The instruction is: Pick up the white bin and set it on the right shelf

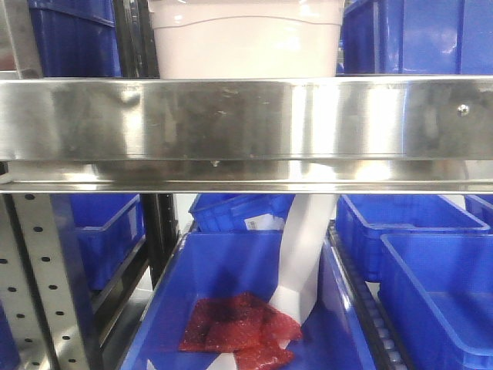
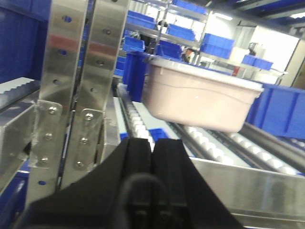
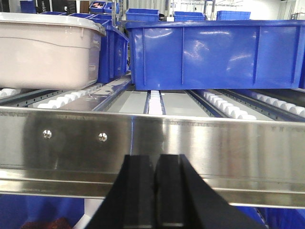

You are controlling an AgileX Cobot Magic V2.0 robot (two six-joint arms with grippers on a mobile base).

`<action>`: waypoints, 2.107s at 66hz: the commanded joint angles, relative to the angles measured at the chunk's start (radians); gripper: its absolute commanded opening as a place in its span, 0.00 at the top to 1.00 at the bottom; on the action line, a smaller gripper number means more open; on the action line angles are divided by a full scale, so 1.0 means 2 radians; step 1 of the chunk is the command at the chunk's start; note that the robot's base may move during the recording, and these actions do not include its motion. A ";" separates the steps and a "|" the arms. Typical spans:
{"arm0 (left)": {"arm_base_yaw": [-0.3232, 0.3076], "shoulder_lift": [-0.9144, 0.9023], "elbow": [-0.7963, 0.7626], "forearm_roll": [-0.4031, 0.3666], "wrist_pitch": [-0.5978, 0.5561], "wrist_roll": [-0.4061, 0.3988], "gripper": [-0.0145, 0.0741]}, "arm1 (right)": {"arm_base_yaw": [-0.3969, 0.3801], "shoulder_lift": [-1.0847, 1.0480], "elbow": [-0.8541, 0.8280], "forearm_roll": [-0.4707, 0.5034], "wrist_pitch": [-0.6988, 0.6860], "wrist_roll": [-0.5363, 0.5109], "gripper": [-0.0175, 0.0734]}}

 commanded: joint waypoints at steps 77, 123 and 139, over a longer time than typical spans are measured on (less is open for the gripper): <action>-0.065 -0.009 0.147 0.346 -0.192 -0.219 0.97 | -0.004 -0.008 0.000 -0.007 -0.048 -0.004 0.77; -0.065 -0.009 0.147 0.345 -0.192 -0.219 0.97 | -0.004 -0.008 0.000 -0.007 -0.048 -0.004 0.77; -0.065 -0.009 0.147 0.345 -0.192 -0.219 0.97 | -0.004 -0.008 0.000 -0.007 -0.048 -0.004 0.77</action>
